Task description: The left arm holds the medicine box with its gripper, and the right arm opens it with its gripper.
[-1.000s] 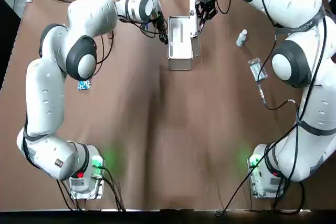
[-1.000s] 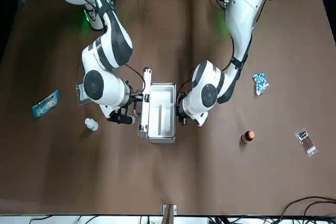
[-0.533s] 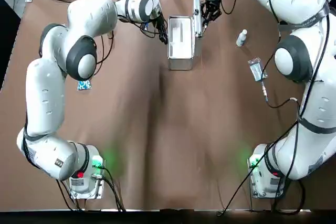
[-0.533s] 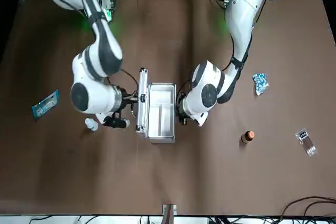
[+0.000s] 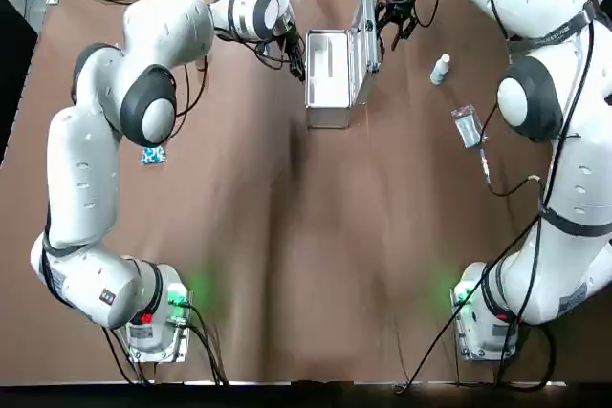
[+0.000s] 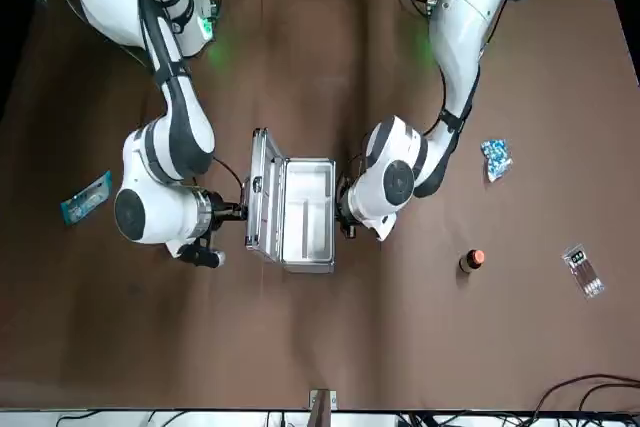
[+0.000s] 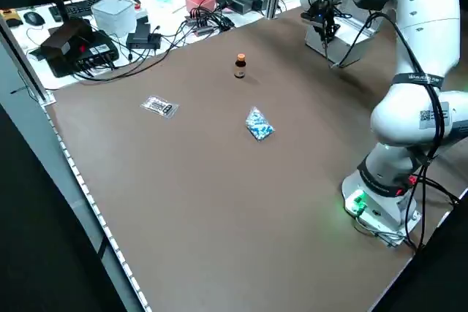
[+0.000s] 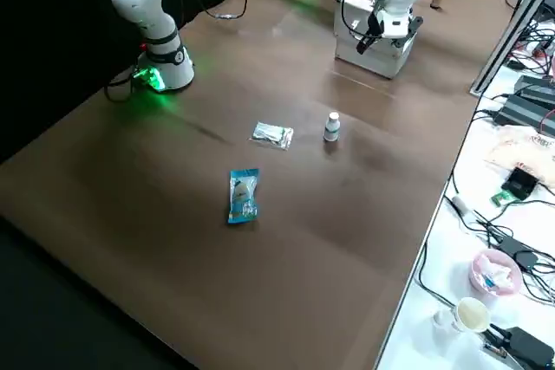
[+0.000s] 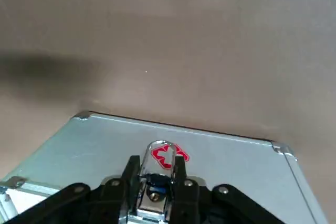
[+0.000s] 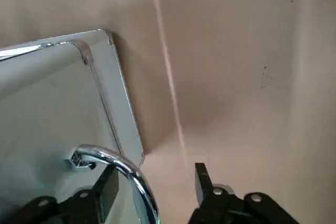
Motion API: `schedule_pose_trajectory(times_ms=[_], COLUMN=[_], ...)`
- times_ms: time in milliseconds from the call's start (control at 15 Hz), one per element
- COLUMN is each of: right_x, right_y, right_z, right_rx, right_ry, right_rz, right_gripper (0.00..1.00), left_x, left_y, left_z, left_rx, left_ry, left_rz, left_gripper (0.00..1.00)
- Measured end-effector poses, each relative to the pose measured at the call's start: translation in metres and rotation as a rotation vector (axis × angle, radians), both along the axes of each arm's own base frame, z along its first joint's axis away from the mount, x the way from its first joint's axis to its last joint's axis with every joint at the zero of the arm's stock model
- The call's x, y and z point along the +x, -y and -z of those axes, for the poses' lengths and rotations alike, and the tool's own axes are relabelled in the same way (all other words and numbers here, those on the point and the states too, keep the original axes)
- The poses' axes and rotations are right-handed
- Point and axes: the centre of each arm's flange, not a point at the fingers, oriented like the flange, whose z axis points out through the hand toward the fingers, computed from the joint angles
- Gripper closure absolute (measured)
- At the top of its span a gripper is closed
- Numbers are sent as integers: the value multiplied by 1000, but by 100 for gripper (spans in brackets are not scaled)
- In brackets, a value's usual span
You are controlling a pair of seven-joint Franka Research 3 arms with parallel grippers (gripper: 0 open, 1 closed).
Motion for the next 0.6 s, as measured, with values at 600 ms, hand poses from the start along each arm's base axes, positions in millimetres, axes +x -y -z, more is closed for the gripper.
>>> schedule_pose_trajectory(times_ms=[600], right_x=[11], right_y=[40], right_z=[6], right_rx=[15], right_ry=[-3], right_rz=[-12], right_gripper=[2], left_x=[0], left_y=[0], left_z=[0], left_rx=[0], left_ry=[0], left_rz=[0], left_gripper=[69])
